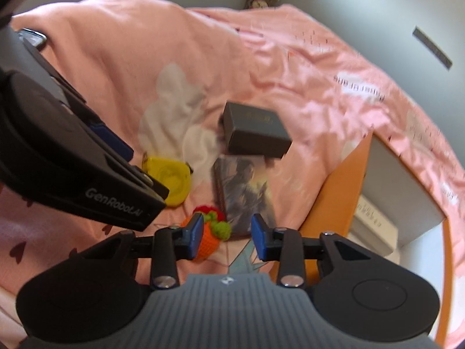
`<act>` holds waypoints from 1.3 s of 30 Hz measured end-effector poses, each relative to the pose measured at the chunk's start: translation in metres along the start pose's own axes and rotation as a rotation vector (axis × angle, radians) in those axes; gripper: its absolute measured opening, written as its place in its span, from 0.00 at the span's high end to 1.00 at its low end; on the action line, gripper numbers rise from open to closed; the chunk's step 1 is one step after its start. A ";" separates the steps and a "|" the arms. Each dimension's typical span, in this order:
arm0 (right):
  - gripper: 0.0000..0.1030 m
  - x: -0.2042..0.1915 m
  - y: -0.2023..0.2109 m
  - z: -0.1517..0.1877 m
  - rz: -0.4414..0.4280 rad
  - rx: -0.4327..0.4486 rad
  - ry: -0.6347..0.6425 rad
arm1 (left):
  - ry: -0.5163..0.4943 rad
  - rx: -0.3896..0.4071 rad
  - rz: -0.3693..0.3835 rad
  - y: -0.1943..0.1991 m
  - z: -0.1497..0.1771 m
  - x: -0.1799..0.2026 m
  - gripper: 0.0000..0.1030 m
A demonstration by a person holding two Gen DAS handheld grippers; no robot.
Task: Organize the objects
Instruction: 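Withdraw both tools from the box toward the yellow tape measure, then grasp the silver PHOTO CARD box with the right tool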
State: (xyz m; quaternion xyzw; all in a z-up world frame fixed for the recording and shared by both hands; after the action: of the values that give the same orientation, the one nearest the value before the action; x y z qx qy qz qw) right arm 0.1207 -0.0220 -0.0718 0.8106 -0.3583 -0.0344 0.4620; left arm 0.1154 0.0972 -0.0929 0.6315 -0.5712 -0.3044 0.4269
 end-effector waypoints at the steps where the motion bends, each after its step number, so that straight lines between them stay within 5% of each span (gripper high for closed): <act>1: 0.64 0.000 -0.003 0.001 -0.002 -0.008 -0.013 | -0.002 -0.001 -0.007 -0.001 0.000 -0.001 0.45; 13: 0.68 0.008 -0.026 -0.020 0.025 -0.034 -0.094 | 0.075 0.059 -0.003 -0.008 -0.023 -0.014 0.45; 18: 0.49 0.001 -0.043 -0.036 0.053 -0.052 -0.081 | 0.074 0.077 -0.053 -0.011 -0.033 -0.018 0.46; 21: 0.47 0.000 -0.056 -0.043 0.082 -0.065 -0.092 | 0.067 0.099 -0.112 -0.013 -0.036 -0.023 0.50; 39: 0.30 0.014 -0.098 -0.043 0.076 -0.153 -0.205 | 0.043 0.098 -0.107 -0.031 -0.035 -0.031 0.53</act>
State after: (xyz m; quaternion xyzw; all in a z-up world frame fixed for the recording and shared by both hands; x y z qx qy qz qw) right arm 0.2014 0.0312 -0.1190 0.7511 -0.4305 -0.1267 0.4842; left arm 0.1552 0.1342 -0.1073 0.6875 -0.5417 -0.2849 0.3908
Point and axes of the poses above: each gripper's, at about its wrist camera, not at the fingertips, and y roughly against the way its jaws point, x to its right, z to its underside, the point moved 3 cm from there along -y, roughly the way its jaws point, and after that the axes turned 1 degree about -x, right-handed, at the moved point
